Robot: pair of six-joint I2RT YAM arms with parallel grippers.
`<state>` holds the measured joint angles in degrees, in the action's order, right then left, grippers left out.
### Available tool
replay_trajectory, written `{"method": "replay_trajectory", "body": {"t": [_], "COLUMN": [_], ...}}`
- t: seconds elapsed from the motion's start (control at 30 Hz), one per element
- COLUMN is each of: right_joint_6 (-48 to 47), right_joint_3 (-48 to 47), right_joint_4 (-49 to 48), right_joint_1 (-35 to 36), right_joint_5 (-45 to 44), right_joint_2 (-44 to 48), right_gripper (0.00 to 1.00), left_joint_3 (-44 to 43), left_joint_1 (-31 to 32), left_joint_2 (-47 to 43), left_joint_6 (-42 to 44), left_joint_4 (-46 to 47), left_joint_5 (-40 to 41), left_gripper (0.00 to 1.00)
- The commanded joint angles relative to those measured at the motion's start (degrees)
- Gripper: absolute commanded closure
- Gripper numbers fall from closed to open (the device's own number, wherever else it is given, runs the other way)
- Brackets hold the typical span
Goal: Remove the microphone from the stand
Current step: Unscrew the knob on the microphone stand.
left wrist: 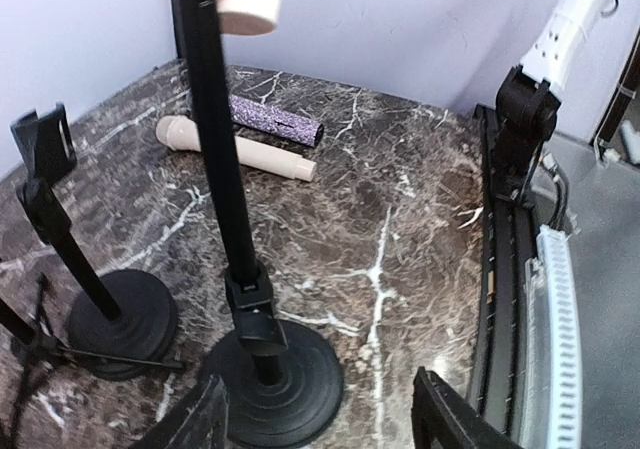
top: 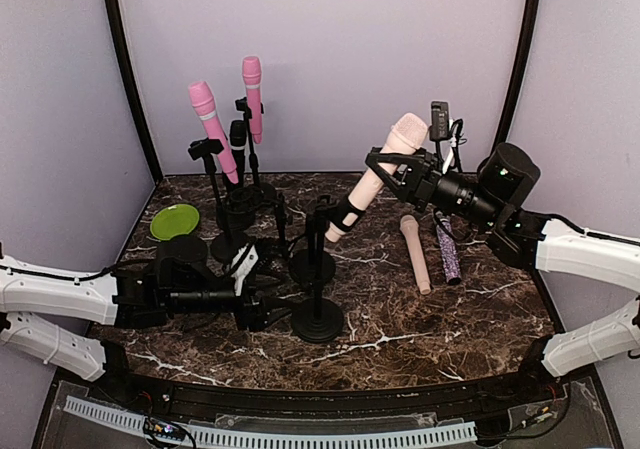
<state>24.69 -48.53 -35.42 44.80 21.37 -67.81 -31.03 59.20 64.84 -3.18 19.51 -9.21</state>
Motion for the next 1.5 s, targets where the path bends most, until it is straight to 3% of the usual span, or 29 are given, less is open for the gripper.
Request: {"method": "replay_trajectory", "body": {"t": [0.0,0.2,0.4,0.73,1.03,1.47], "right_joint_6": [-1.0,-1.2,-1.3,-1.2,-1.0,-0.7], "right_joint_3": [-0.1,-0.2,-0.1,0.5,0.1,-0.5], "right_joint_4": [0.8,0.9,1.0,0.9,0.6,0.4], "right_joint_1": [-0.1,-0.1,-0.1,-0.1,-0.1,-0.1], "right_joint_5": [-1.4,-1.2,-1.1,-1.2,-1.0,-0.5], "right_joint_2": [1.1,1.1,1.7,3.0,2.6,2.2], "right_gripper": [0.76,0.76,0.76,0.75,0.75,0.75], "left_joint_3": [0.9,-0.2,-2.8,-4.9,-6.5,-7.3], "left_joint_1": [4.0,11.2,13.8,13.8,13.8,13.7], "left_joint_2": [-0.9,3.2,9.0,14.4,17.4,19.4], "left_joint_6": [17.9,31.8,41.3,44.0,45.9,45.1], "left_joint_4": [3.1,6.6,8.3,12.0,13.7,12.9], "left_joint_5": [12.5,25.5,30.8,36.2,39.1,41.0], "left_gripper": [0.35,0.33,0.37,0.38,0.56,0.68]}}
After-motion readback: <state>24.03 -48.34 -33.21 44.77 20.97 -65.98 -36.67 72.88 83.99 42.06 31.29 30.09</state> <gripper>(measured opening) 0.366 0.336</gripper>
